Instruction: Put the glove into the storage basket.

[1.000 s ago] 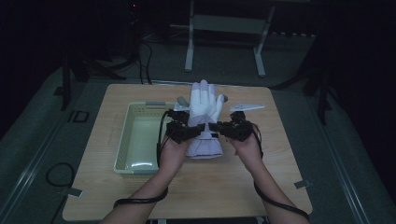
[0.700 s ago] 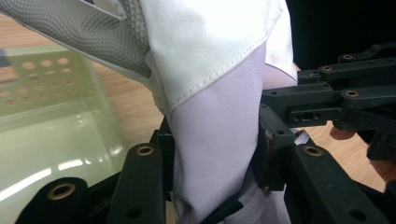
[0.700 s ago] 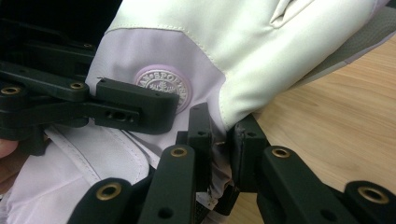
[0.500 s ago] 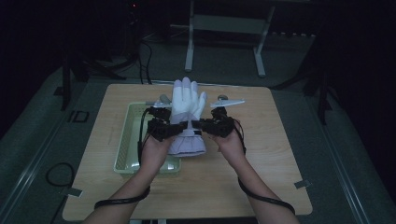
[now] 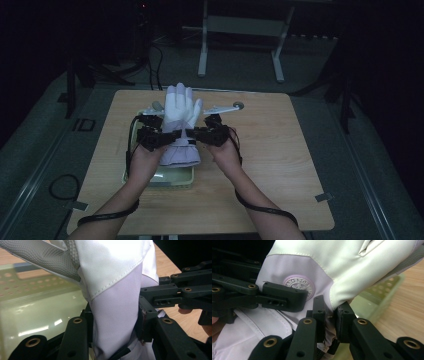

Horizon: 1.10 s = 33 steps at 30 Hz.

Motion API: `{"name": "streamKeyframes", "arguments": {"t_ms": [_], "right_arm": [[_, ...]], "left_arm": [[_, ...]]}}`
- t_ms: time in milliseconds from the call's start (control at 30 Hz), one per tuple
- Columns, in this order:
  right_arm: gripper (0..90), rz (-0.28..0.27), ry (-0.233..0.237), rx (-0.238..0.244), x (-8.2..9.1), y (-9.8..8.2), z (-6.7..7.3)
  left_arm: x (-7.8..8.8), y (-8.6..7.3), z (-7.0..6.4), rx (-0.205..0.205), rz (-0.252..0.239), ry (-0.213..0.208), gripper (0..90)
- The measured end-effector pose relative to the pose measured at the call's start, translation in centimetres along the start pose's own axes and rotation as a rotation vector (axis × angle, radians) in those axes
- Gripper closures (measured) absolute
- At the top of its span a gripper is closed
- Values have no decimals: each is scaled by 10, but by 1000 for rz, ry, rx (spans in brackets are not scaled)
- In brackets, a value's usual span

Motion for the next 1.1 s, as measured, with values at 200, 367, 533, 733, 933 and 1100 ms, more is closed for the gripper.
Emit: {"name": "streamKeyframes", "arguments": {"t_ms": [200,367,533,733,933,1100], "right_arm": [[802,11,14,0,-22,3,13],[802,40,8,-10,-37,-5,15],[802,88,-10,-39,-50,-23,10],[801,142,-31,-37,-60,-38,8],[800,190,-58,-48,-62,-53,10],[799,248,-90,-20,-69,-60,10]], "left_arm": [[8,-6,22,19,4,10,620],[-1,-17,34,41,26,1,618],[-18,-31,44,69,68,-10,617],[-28,-45,49,77,114,-9,615],[-36,-56,49,68,170,-6,608],[-42,-63,54,94,228,4,586]]}}
Point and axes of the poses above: each handheld gripper's, and its own axes: x roughly backward along the jaws, y roughly out of its top, z roughly to its left, the point moved 8 cm from there along -x, roughly forward along the jaws, and after that the axes turned 7 degrees about x, right-handed, at the moved point
